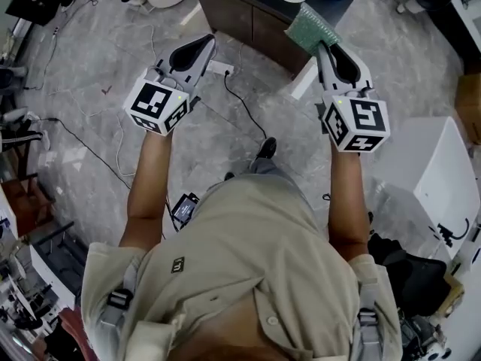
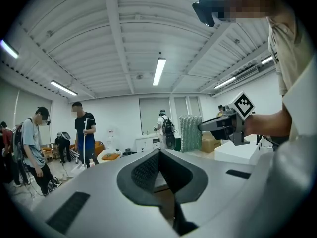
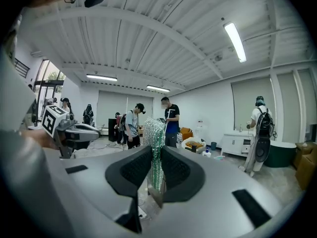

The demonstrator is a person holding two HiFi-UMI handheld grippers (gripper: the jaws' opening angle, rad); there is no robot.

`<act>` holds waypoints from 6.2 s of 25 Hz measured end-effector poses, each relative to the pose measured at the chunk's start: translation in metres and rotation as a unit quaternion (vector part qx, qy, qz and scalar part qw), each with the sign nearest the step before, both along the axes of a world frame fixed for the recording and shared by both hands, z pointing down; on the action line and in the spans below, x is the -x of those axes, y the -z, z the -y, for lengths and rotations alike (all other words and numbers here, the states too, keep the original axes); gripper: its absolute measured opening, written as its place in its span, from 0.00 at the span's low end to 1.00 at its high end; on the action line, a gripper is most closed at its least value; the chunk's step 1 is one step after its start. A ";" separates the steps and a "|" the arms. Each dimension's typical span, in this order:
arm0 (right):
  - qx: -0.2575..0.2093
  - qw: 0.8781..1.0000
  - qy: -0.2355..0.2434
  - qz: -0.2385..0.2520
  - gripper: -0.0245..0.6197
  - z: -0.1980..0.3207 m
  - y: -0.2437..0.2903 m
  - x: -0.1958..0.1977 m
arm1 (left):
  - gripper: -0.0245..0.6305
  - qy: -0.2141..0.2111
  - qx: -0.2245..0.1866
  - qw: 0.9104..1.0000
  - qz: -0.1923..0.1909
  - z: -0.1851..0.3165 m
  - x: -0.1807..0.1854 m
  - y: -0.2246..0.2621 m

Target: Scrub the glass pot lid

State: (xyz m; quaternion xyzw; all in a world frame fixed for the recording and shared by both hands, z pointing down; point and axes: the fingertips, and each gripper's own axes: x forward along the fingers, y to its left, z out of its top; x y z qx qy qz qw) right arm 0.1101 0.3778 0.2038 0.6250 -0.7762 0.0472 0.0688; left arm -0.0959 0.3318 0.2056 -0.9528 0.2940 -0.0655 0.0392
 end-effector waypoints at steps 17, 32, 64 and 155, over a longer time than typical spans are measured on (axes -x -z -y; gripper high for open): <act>-0.008 1.000 0.013 0.023 0.15 0.101 0.001 -0.093 | 0.06 0.024 -0.012 0.999 0.017 0.088 -0.078 0.011; 0.011 0.998 -0.060 -0.004 0.15 0.190 -0.013 -0.086 | 0.06 -0.070 -0.011 0.997 -0.021 0.231 -0.110 0.004; 0.016 0.995 -0.086 -0.047 0.15 0.375 0.002 -0.021 | 0.06 -0.088 -0.002 0.995 -0.040 0.396 -0.016 0.003; 0.420 0.896 -0.123 -0.080 0.15 0.654 -0.494 -0.216 | 0.06 0.039 0.219 0.973 0.056 0.625 -0.089 -0.225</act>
